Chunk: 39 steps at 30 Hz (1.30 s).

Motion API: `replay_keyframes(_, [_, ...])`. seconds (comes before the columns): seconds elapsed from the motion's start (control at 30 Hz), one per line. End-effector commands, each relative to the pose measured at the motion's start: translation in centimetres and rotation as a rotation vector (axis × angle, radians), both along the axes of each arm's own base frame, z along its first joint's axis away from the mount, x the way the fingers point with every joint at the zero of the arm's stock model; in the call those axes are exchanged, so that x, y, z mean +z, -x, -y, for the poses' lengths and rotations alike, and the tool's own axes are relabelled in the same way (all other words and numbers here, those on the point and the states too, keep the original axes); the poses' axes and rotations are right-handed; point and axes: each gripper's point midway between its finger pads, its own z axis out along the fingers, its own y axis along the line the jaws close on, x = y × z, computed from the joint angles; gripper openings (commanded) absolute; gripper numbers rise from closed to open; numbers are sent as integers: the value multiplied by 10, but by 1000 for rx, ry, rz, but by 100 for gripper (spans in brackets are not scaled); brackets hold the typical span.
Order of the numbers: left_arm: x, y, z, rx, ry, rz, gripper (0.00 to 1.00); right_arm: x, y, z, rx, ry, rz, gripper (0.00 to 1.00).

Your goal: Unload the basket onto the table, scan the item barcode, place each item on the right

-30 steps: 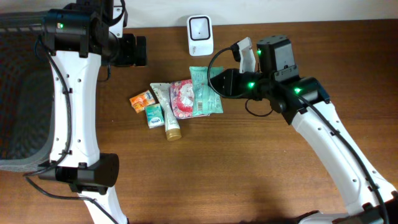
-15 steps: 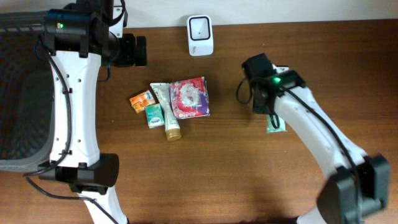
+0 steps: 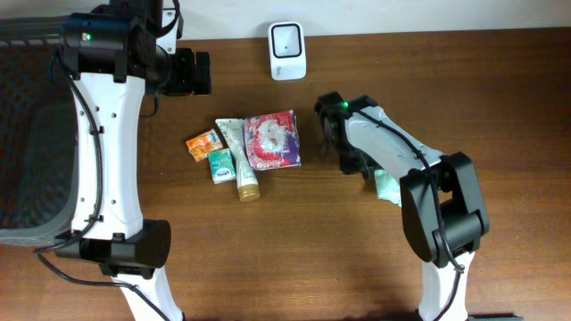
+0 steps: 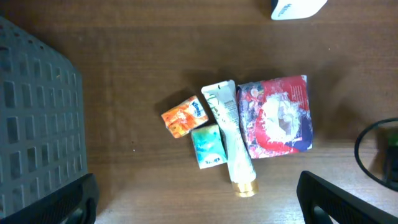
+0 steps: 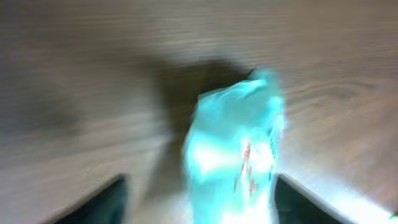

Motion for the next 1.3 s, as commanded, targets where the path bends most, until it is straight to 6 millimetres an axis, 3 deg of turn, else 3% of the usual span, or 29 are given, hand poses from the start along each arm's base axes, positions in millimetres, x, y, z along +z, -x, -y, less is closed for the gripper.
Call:
replay_keyframes(0.0, [0,0,0,5,-3,1,99,32,-12,-66,84,-327,-28,80])
replay_keyframes(0.03, [0,0,0,5,-3,1,99,40,-14,-71,111,-357,-33,83])
replay_keyframes(0.1, [0,0,0,5,-3,1,99,65,-21,-62,118,-354,-19,93])
replay_keyframes(0.2, [0,0,0,5,-3,1,99,73,-23,-26,118,-351,-64,98])
replay_keyframes(0.23, [0,0,0,5,-3,1,99,70,-19,0,98,-375,-113,98])
replay_keyframes(0.37, [0,0,0,5,-3,1,99,69,0,16,231,-753,-231,98])
replay_keyframes(0.53, [0,0,0,5,-3,1,99,37,15,60,98,-790,-254,98])
replay_keyframes(0.63, [0,0,0,5,-3,1,99,21,22,74,49,-814,-250,97])
replay_keyframes(0.7, [0,0,0,5,-3,1,99,16,21,72,56,-928,-210,95])
replay_keyframes(0.77, [0,0,0,5,-3,1,99,6,23,79,10,-986,-174,81])
replay_keyframes(0.8, [0,0,0,5,-3,1,99,1,23,79,-4,-1011,-157,81])
replay_keyframes(0.87, [0,0,0,5,-3,1,99,-8,23,74,-16,-1072,-121,80])
replay_keyframes(1.0, [0,0,0,5,-3,1,99,-20,19,53,-7,-1177,-54,64])
replay_keyframes(1.07, [0,0,0,5,-3,1,99,-26,17,50,-31,-1171,-48,52])
replay_keyframes(1.13, [0,0,0,5,-3,1,99,-34,16,44,-50,-1165,-41,48])
replay_keyframes(1.17, [0,0,0,5,-3,1,99,-37,16,39,-43,-1163,-43,39])
replay_keyframes(1.23, [0,0,0,5,-3,1,99,-38,16,28,-14,-1161,-56,11])
replay_keyframes(1.27, [0,0,0,5,-3,1,99,-39,15,21,-26,-1158,-61,4])
